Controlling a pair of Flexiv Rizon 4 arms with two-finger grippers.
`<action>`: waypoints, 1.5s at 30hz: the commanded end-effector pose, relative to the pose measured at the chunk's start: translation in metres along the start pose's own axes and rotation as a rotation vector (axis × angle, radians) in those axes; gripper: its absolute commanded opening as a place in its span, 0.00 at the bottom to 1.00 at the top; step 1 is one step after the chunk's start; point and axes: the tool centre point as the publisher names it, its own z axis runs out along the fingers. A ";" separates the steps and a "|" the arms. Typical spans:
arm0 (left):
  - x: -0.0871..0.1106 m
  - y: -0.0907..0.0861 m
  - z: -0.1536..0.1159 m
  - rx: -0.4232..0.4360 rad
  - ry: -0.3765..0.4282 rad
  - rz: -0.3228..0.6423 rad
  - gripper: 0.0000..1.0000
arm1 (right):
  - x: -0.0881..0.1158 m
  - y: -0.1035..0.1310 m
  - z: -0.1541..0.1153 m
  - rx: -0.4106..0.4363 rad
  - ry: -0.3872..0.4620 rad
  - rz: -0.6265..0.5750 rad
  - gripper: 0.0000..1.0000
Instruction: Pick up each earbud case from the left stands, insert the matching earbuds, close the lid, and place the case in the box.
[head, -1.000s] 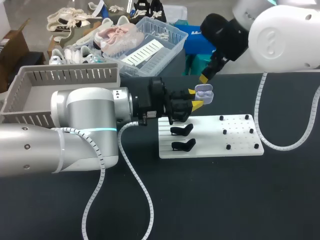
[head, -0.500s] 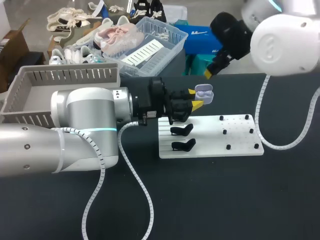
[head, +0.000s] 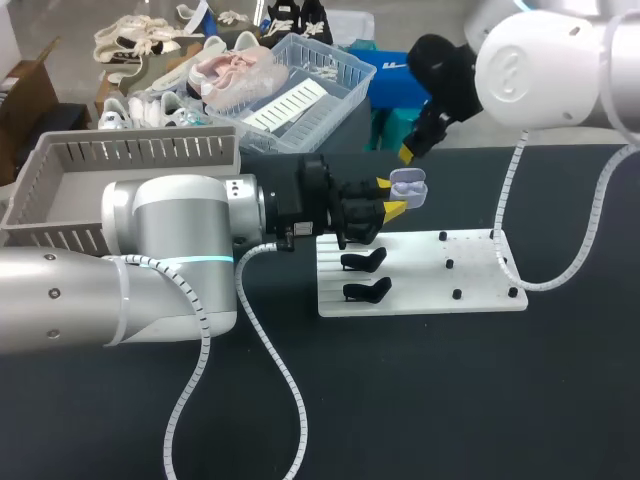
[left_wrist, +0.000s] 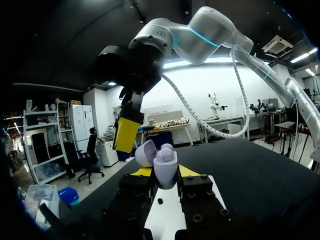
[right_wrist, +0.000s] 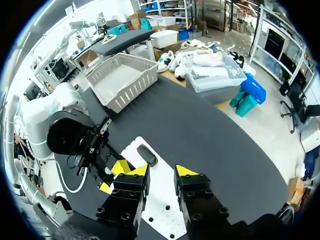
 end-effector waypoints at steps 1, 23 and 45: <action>0.000 -0.001 0.000 -0.007 -0.001 0.002 0.00 | 0.009 0.009 -0.006 0.009 -0.009 -0.009 0.29; 0.000 -0.001 0.000 -0.007 -0.001 0.002 0.00 | 0.024 0.028 -0.020 0.012 -0.052 -0.035 0.30; -0.007 0.050 -0.068 -0.145 0.073 0.085 0.00 | 0.064 0.000 -0.025 0.039 -0.093 0.132 0.31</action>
